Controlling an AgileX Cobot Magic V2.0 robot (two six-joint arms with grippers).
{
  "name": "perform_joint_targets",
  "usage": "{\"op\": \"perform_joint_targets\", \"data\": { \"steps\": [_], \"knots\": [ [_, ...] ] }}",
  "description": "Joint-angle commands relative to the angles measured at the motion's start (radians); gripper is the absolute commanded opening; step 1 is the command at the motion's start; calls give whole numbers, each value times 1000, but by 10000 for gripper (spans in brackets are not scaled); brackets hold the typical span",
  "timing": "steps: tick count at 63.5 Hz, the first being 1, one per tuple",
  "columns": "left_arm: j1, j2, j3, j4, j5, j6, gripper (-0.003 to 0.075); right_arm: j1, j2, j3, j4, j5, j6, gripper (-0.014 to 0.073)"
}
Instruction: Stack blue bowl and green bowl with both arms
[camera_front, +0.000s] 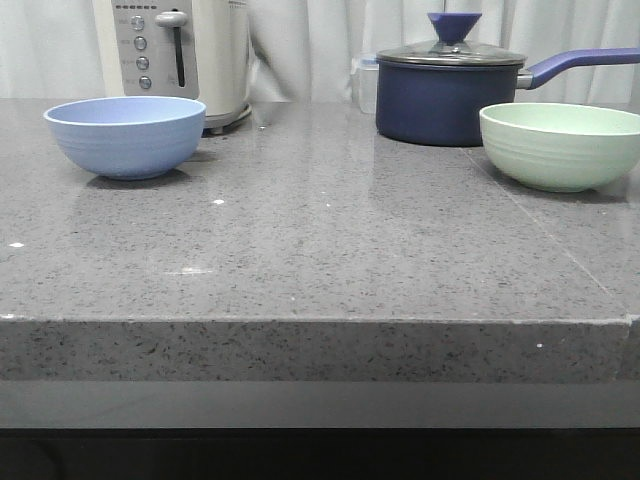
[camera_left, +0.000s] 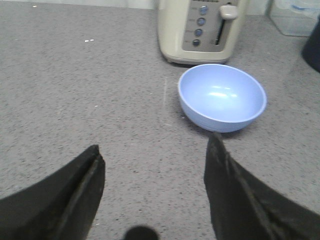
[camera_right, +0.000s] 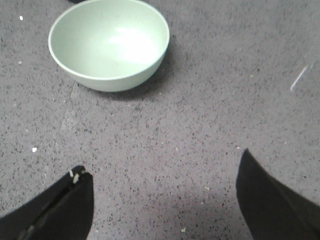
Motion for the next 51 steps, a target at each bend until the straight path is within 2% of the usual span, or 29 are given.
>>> {"op": "perform_joint_targets", "data": {
  "steps": [1, 14, 24, 36, 43, 51],
  "knots": [
    [-60, 7, -26, -17, -88, 2, 438, -5, 54, -92, 7, -6, -10, 595],
    [-225, 7, -26, -17, -94, 13, 438, -5, 227, -245, 8, 74, -10, 595],
    [-308, 7, -26, -17, -94, 28, 438, -44, 387, -385, 54, 120, -4, 595],
    [-328, 7, -26, -17, -94, 28, 438, -133, 567, -538, 183, 173, -26, 595],
    [-328, 7, -26, -17, -94, 28, 438, -143, 684, -623, 273, 194, -80, 595],
    [-328, 7, -26, -17, -94, 28, 438, -143, 791, -692, 316, 209, -91, 595]
  ]
}}
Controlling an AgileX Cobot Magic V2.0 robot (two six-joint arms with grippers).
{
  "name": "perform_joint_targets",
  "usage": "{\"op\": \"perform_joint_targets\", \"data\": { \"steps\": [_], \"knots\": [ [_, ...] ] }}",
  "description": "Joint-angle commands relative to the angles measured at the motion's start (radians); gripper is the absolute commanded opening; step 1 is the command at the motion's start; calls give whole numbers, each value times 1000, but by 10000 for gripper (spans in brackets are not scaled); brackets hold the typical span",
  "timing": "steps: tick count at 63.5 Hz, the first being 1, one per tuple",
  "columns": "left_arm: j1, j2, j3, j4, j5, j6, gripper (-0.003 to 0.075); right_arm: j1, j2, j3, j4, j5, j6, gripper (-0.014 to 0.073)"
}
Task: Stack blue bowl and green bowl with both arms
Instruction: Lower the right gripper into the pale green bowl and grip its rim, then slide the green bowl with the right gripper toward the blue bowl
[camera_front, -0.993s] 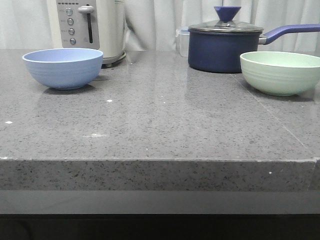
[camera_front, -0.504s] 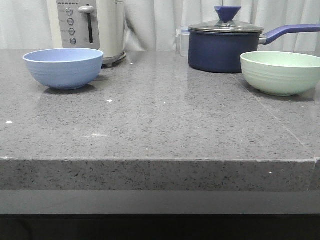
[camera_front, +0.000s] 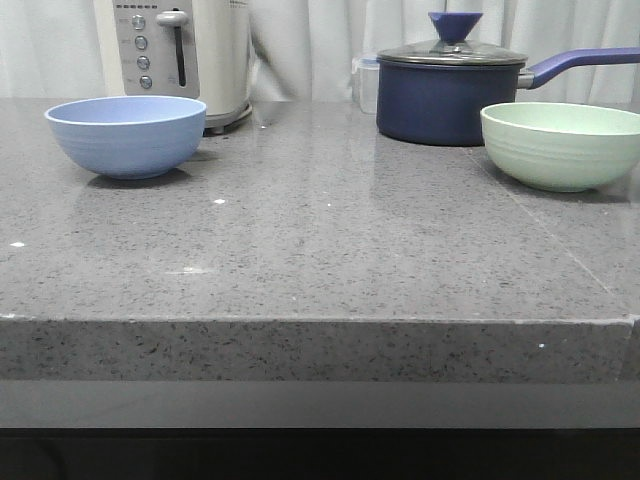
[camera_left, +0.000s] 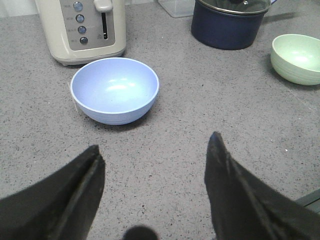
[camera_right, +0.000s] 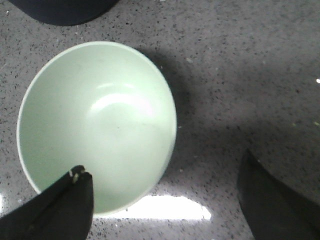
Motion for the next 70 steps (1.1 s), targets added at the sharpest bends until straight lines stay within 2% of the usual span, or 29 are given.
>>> {"op": "perform_joint_targets", "data": {
  "steps": [1, 22, 26, 37, 54, 67, 70],
  "knots": [
    [-8, 7, -26, -11, -85, 2, 438, -7, 35, -74, 58, -16, -24, 595],
    [-8, 7, -26, -11, -85, 2, 438, -7, 209, -125, 109, -10, -68, 576],
    [-8, 7, -26, -11, -85, 2, 438, -7, 223, -125, 131, -8, -80, 521],
    [-8, 7, -26, -11, -85, 2, 438, -7, 232, -125, 150, -15, -90, 292],
    [-8, 7, -26, -11, -85, 2, 438, -7, 232, -125, 144, -18, -91, 134],
    [-8, 7, -26, -11, -85, 2, 438, -7, 231, -125, 123, -13, -106, -57],
    [-8, 7, -26, -11, -85, 2, 438, -7, 227, -125, 115, -14, -106, -64]
  ]
}}
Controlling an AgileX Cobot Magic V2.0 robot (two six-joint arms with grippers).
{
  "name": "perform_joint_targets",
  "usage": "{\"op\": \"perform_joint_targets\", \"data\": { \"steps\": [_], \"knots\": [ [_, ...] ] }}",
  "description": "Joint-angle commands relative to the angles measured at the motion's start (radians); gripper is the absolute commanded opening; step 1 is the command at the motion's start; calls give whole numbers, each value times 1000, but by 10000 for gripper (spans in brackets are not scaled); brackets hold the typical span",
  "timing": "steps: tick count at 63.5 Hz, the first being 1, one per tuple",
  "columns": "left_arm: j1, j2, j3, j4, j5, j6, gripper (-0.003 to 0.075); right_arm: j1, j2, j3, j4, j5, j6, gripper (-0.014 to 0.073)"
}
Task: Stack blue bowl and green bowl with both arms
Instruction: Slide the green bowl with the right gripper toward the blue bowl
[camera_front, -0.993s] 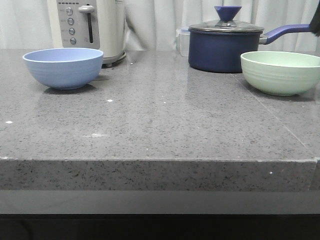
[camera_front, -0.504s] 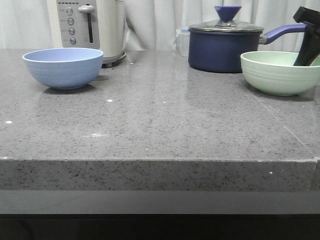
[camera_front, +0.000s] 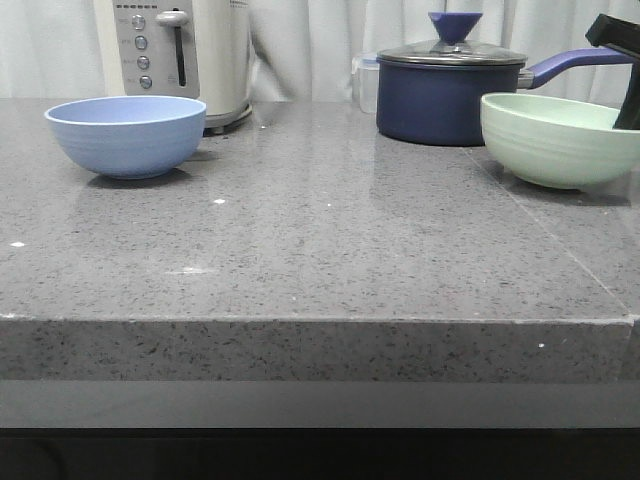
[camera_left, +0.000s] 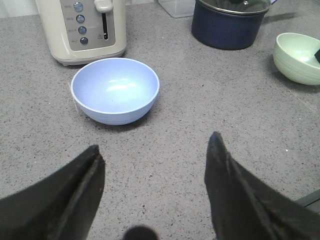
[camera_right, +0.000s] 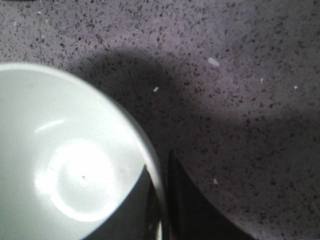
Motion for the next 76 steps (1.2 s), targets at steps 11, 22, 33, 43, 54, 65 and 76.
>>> {"op": "perform_joint_targets", "data": {
  "steps": [11, 22, 33, 43, 54, 65, 76],
  "knots": [
    [-8, 7, -26, -11, -84, 0, 438, 49, -88, -62, -73, -2, -16, -55],
    [-8, 7, -26, -11, -84, 0, 438, 201, -81, -170, -143, 50, -2, -55],
    [-8, 7, -26, -11, -84, 0, 438, 365, -29, -292, -188, 53, 80, -55],
    [-8, 7, -26, -11, -84, 0, 438, 494, 59, -393, -234, 70, 133, -55],
    [-8, 7, -26, -11, -84, 0, 438, 533, 127, -449, -232, 87, 153, -55],
    [-8, 7, -26, -11, -84, 0, 438, 533, 155, -449, -232, 91, 155, -55],
    [-8, 7, -26, -11, -84, 0, 438, 533, 158, -449, -233, 96, 155, -50]
  ]
}}
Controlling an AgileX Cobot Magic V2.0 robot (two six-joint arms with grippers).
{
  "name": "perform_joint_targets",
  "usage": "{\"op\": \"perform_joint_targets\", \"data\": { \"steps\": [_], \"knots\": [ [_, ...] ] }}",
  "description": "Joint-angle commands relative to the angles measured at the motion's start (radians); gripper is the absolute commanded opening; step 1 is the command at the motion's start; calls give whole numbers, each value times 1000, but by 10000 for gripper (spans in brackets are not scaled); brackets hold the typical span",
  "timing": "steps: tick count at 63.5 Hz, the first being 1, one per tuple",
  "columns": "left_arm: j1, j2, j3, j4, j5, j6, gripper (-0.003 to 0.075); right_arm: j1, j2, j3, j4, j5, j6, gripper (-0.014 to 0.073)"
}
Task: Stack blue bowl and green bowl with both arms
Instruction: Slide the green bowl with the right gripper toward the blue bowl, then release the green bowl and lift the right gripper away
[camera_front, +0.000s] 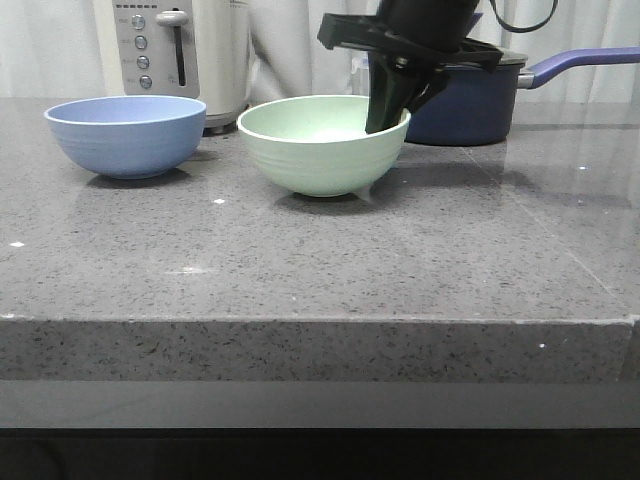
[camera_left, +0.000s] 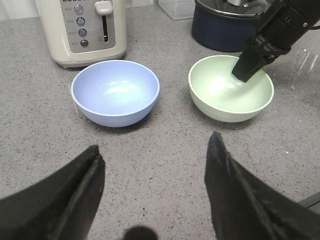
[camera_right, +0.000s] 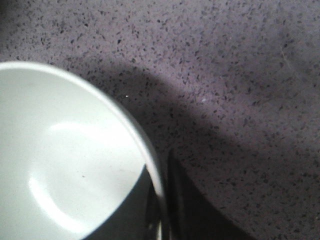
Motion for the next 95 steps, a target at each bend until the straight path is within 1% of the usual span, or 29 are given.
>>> {"op": "perform_joint_targets", "data": {
  "steps": [1, 10, 20, 25, 35, 46, 67, 76, 85, 95],
  "knots": [
    [-8, 7, -26, -11, -78, 0, 438, -3, -55, -35, 4, -20, 3, -50],
    [-8, 7, -26, -11, -78, 0, 438, -3, -55, -35, -5, 1, 3, -15],
    [-8, 7, -26, -11, -78, 0, 438, -3, -55, -35, -34, 16, 3, 62],
    [-8, 7, -26, -11, -78, 0, 438, -3, -55, -35, -34, 15, 3, 118],
    [-8, 7, -26, -11, -78, 0, 438, -3, -55, -35, -34, 6, 3, 263],
    [-8, 7, -26, -11, -78, 0, 438, -3, -59, -35, -34, -7, 3, 367],
    [-8, 7, -26, -11, -78, 0, 438, -3, -80, -35, -48, -8, 3, 451],
    [-8, 7, -26, -11, -78, 0, 438, -3, -125, -35, -82, -15, 5, 454],
    [-8, 7, -26, -11, -78, 0, 438, -3, -209, -35, -167, -1, 22, 454],
    [-8, 7, -26, -11, -78, 0, 438, -3, -322, 6, -178, -16, 23, 450]
  ]
}}
